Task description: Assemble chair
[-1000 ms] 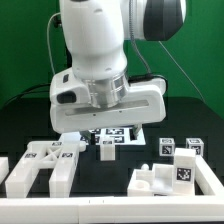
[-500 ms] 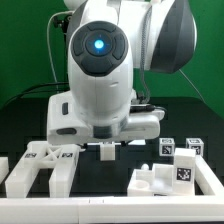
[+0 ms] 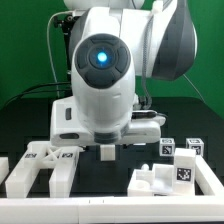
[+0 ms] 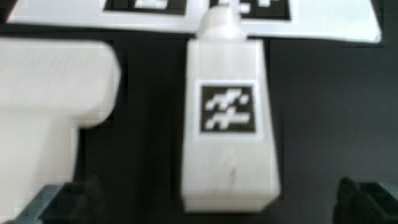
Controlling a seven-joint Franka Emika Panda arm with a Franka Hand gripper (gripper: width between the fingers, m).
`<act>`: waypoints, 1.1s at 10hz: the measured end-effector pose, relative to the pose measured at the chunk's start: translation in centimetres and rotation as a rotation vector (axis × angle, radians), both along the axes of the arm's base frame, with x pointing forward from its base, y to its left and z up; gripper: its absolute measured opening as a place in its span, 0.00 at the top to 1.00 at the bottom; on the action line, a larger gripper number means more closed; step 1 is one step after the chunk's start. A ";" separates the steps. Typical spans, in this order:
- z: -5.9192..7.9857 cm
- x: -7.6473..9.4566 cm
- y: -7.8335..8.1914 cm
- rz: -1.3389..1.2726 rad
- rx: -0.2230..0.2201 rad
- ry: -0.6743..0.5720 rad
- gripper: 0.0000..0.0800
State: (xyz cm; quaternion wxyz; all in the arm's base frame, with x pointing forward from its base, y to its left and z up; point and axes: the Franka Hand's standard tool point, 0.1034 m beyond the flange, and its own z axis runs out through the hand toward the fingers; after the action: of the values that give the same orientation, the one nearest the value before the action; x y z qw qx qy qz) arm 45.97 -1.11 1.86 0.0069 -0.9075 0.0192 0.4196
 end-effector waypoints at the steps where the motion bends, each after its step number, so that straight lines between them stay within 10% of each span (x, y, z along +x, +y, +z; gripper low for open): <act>1: -0.5 -0.4 0.3 -0.009 -0.013 0.011 0.19; 4: -0.7 -0.5 0.3 -0.021 -0.027 0.015 0.19; 6: -0.7 -0.5 0.3 -0.021 -0.027 0.015 0.59; 11: -0.7 -0.5 0.2 -0.022 -0.027 0.016 0.64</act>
Offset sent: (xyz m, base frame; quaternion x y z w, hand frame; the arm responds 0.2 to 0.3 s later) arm 0.0000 0.0000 0.0000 0.0000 0.0000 0.0000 1.0000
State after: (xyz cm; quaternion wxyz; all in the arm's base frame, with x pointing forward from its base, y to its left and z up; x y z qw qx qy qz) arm 45.49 -0.87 1.18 -0.0010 -0.9039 0.0350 0.4262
